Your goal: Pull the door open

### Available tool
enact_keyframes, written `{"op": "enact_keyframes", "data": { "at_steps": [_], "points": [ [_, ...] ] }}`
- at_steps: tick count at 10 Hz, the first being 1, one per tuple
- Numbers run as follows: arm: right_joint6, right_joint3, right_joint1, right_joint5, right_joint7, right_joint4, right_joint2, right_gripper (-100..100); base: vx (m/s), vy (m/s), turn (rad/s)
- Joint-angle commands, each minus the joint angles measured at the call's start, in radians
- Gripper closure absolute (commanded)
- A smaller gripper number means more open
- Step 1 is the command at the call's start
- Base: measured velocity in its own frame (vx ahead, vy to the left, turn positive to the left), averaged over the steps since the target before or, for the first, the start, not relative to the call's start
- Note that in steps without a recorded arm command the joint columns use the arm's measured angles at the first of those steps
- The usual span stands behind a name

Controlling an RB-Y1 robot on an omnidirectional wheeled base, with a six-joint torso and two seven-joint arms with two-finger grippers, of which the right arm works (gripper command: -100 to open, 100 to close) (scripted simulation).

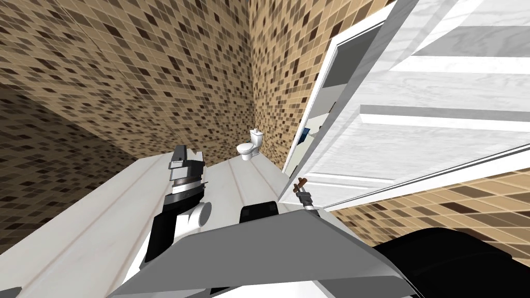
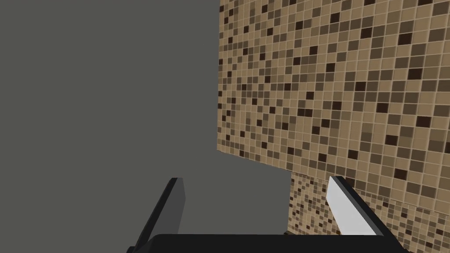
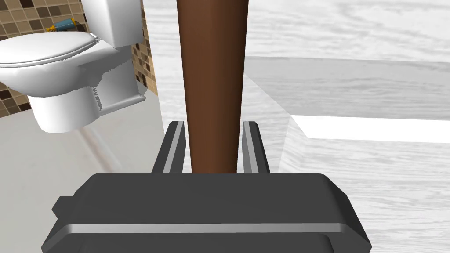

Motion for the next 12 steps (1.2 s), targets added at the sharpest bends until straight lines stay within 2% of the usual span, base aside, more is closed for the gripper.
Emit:
{"op": "enact_keyframes", "data": {
  "at_steps": [1,5,7,12],
  "points": [
    [-0.014,0.015,0.006,0.008,-0.014,0.007,-0.010,100,-0.197,-0.012,0.107],
    [-0.050,0.047,0.009,0.027,-0.050,0.028,-0.036,100,-0.211,-0.016,0.106],
    [-0.053,0.047,0.006,0.028,-0.052,0.033,-0.037,100,-0.151,-0.022,0.050],
    [-0.096,0.082,0.002,0.045,-0.093,0.071,-0.061,100,-0.179,-0.026,0.120]
  ]
}}
